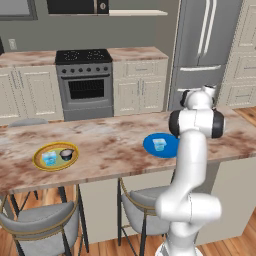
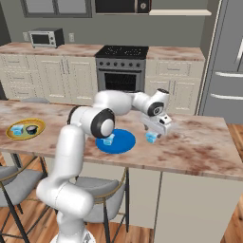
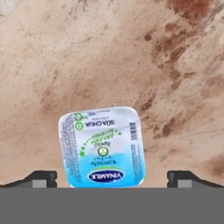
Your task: Place two yogurt containers on each plate.
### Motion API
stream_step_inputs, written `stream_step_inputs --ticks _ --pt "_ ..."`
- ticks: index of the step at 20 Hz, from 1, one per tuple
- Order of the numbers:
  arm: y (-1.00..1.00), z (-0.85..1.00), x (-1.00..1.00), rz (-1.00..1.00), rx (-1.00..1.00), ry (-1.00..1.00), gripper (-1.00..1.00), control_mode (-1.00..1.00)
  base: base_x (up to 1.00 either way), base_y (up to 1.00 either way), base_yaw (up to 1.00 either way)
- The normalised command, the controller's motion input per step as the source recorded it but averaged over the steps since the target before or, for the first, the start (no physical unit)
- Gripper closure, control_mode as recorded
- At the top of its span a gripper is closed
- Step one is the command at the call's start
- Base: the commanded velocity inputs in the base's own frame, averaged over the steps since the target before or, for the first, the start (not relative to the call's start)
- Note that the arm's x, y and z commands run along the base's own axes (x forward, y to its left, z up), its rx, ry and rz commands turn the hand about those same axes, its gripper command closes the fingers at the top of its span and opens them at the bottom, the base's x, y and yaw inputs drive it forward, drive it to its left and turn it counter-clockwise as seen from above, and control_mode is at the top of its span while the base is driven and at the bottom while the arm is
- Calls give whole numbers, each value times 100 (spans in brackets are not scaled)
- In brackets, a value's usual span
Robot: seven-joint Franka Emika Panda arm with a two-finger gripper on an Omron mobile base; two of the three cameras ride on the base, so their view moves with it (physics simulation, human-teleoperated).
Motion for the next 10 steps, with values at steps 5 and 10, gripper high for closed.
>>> stream_step_inputs --ticks 5,10 --pt "-4 -17 21 -6 0 0 -100 -100 0 0 0" --pt "-2 -14 15 -3 0 0 -100 -100 0 0 0"
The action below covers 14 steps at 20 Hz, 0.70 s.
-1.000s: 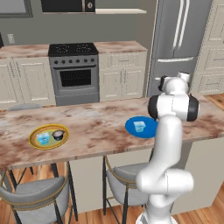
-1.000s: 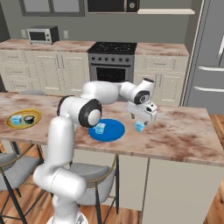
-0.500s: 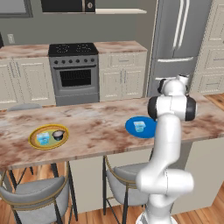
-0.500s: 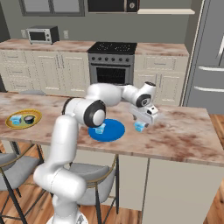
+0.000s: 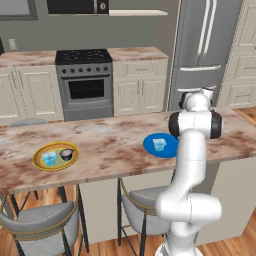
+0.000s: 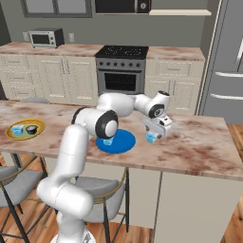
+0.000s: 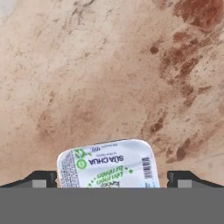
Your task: Place two yogurt containers on each plate.
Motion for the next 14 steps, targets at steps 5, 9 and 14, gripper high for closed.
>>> stream_step_inputs --ticks 5,9,14 --pt "-1 -14 1 0 0 0 -100 -100 0 0 0" --pt "0 -11 0 0 0 0 -100 -100 0 0 0" --pt "0 0 -10 0 0 -9 -100 -100 0 0 0"
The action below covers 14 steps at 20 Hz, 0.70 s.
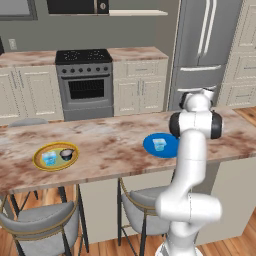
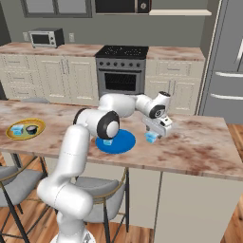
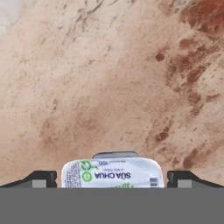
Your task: Place two yogurt containers on each plate.
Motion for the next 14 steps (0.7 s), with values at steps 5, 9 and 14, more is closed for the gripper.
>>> stream_step_inputs --ticks 5,9,14 --pt "0 -1 -31 0 0 -12 -100 -100 0 0 0" --pt "7 -7 -16 0 0 0 -100 -100 0 0 0" --pt "21 -1 -2 0 0 -2 -100 -100 0 0 0"
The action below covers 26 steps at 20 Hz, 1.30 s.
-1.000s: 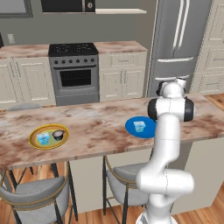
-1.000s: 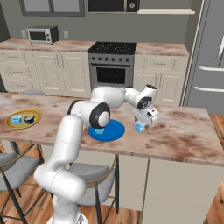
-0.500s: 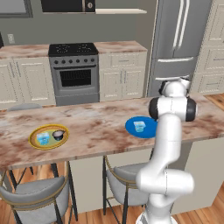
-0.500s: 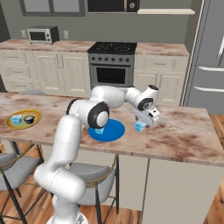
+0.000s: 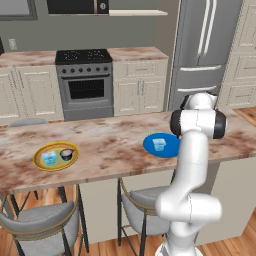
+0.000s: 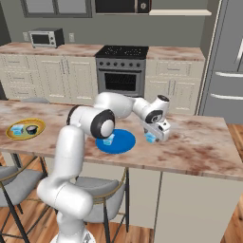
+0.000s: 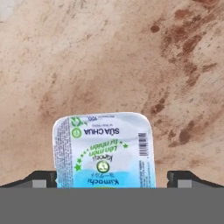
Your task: Place two yogurt containers on each plate.
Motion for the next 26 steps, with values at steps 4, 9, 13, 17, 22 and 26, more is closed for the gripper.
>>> stream_step_inputs --ticks 4,9,13,17,22,26 --pt "21 0 0 0 0 -2 -100 -100 0 0 0" --pt "14 0 0 0 0 0 -100 -100 0 0 0" --pt "0 0 0 2 0 0 -100 -100 0 0 0" --pt "-5 0 0 0 0 0 -100 -100 0 0 0" --pt "-3 -2 11 0 0 -3 -100 -100 0 0 0" --pt "-1 -1 27 0 0 0 -100 -100 0 0 0"
